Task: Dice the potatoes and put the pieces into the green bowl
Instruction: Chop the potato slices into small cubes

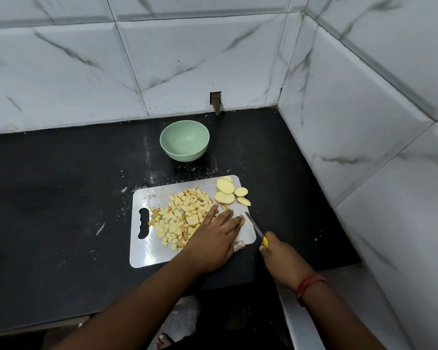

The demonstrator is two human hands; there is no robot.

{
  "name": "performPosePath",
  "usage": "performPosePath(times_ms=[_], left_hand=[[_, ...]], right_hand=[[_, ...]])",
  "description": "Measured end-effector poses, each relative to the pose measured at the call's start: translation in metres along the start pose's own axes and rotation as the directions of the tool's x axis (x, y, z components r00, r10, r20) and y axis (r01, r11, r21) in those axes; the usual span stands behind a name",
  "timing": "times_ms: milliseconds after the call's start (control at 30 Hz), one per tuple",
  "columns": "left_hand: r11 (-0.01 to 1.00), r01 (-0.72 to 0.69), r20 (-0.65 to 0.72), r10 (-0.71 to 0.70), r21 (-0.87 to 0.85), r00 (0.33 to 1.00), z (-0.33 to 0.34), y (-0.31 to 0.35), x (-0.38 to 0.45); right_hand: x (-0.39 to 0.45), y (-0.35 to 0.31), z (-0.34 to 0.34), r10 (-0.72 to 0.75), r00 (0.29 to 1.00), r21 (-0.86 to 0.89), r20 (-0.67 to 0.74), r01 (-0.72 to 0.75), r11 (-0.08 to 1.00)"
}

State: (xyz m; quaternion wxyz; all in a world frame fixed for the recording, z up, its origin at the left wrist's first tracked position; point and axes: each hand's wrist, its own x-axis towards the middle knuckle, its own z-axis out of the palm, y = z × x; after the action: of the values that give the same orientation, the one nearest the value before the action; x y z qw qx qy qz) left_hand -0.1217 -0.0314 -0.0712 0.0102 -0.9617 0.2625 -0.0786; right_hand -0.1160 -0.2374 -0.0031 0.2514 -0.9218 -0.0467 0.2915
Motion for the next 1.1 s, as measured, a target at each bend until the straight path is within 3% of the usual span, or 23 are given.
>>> performPosePath(times_ms=[233, 533, 833, 1100], left_hand=[[0.984, -0.161, 0.057, 0.158, 0.069, 0.986, -0.004, -0.033, 0.001], [0.998, -0.031, 0.058, 0.028, 0.057, 0.998, -0.007, -0.028, -0.003], [0.993, 0.113, 0.056, -0.111, -0.033, 0.992, -0.002, 0.001, -0.002], [0.997, 0.058, 0.019, -0.057, -0.042, 0.998, 0.004, 0.000, -0.006]], right_hand=[[0.006, 0.003, -0.003, -0.032, 0.999, -0.128, 0.007, 0.033, 0.991], [0.006, 0.004, 0.002, -0.025, 0.998, -0.118, 0.050, 0.030, 0.993], [0.007, -0.012, 0.005, 0.043, 0.992, 0.134, 0.115, -0.059, 0.989], [0.011, -0.018, 0.008, 0.087, 0.987, 0.116, 0.135, -0.103, 0.988]])
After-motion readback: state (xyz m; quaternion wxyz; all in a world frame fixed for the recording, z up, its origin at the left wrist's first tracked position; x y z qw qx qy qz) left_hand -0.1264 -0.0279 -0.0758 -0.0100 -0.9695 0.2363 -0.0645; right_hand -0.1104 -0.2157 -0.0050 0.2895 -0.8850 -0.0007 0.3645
